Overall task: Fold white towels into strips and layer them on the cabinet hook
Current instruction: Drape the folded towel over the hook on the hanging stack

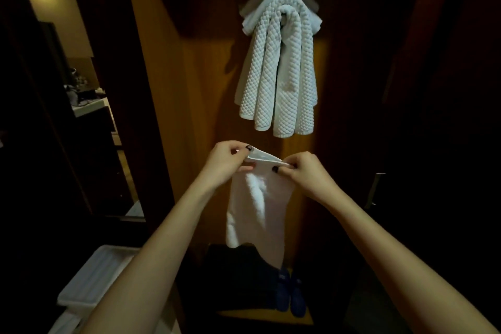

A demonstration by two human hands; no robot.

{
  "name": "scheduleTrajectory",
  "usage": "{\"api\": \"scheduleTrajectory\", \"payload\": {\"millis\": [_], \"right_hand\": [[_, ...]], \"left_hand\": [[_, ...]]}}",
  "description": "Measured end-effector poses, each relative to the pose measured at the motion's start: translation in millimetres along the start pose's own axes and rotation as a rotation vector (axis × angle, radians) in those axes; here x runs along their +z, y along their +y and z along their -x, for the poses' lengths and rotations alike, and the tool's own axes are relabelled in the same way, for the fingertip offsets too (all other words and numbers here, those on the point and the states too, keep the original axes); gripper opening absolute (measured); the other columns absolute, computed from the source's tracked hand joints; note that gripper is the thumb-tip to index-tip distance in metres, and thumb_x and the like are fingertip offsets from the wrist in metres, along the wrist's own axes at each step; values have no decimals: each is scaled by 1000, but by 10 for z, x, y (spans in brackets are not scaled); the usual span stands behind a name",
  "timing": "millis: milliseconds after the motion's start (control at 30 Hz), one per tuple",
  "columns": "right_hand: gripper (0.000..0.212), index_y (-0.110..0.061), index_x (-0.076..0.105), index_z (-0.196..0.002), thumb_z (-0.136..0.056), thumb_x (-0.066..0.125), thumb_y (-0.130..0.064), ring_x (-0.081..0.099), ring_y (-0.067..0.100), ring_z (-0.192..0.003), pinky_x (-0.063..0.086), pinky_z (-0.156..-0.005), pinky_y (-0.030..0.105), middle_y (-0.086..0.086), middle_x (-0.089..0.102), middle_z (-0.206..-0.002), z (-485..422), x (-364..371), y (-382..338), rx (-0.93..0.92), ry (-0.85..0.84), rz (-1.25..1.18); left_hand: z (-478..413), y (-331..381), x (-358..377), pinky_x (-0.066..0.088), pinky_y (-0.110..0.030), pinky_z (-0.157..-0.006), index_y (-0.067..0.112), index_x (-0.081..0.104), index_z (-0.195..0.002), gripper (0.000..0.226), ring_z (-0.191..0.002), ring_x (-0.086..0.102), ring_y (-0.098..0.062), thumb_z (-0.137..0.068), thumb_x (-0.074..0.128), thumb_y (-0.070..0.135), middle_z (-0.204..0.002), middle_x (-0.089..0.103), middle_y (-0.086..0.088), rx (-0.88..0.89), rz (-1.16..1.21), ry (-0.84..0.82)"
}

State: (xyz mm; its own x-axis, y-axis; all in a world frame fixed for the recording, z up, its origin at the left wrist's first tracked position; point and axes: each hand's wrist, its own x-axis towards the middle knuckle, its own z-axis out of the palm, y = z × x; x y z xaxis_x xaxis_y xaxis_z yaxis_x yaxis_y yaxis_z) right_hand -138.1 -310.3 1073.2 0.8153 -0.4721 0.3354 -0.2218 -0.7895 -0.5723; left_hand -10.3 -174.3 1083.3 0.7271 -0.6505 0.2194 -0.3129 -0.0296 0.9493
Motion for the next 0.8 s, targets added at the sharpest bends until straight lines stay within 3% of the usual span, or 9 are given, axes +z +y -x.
{"api": "scheduleTrajectory", "payload": {"millis": [67,133,200,367,500,667,800], "right_hand": [[19,-13,70,-74,-93,65,-17,47,-4,-49,33,-48,15,-11,51,-56,-57,-112,34,7,-24,-28],[23,-15,66,-69,-92,66,-18,44,-5,-44,32,-47,14,-14,45,-51,-93,-216,66,8,-68,-45],[30,-19,62,-61,-89,71,-20,44,-5,-44,33,-47,12,-13,47,-47,-110,-288,104,-1,-84,-75],[29,-18,61,-60,-84,77,-25,43,-4,-45,31,-47,11,-14,50,-47,-145,-394,192,-2,-97,-135],[23,-18,65,-64,-86,74,-19,47,-4,-51,34,-53,11,-14,56,-52,-142,-405,220,-31,-89,-148],[21,-14,64,-65,-83,76,-15,51,5,-60,39,-59,24,-2,63,-63,-132,-322,200,-19,87,-257],[23,-14,64,-63,-81,78,-16,50,8,-59,39,-57,24,0,61,-63,-150,-272,179,62,168,-353]], "left_hand": [[-56,-40,-77,57,-30,-77,8,73,-97,14,-85,68,-19,-92,64,18,-100,71,-10,129,-270,-19],[-87,-86,-139,46,-24,-70,13,73,-88,13,-81,60,-13,-88,70,26,-89,64,1,269,-556,-6],[-101,-133,-178,39,-24,-65,17,68,-79,14,-77,54,-12,-86,72,29,-83,57,4,351,-668,-28],[-147,-216,-241,40,-21,-72,18,65,-73,15,-81,59,-15,-86,73,20,-85,63,0,403,-483,-94],[-171,-245,-309,47,-27,-86,33,72,-72,18,-90,67,-5,-85,74,20,-87,73,12,312,-312,-121],[-232,-219,-309,44,-14,-65,28,69,-65,18,-66,58,2,-79,79,21,-66,66,13,294,-255,-53],[-250,-196,-274,35,-8,-50,24,60,-63,26,-54,46,4,-76,82,21,-61,54,13,331,-251,79]]}}
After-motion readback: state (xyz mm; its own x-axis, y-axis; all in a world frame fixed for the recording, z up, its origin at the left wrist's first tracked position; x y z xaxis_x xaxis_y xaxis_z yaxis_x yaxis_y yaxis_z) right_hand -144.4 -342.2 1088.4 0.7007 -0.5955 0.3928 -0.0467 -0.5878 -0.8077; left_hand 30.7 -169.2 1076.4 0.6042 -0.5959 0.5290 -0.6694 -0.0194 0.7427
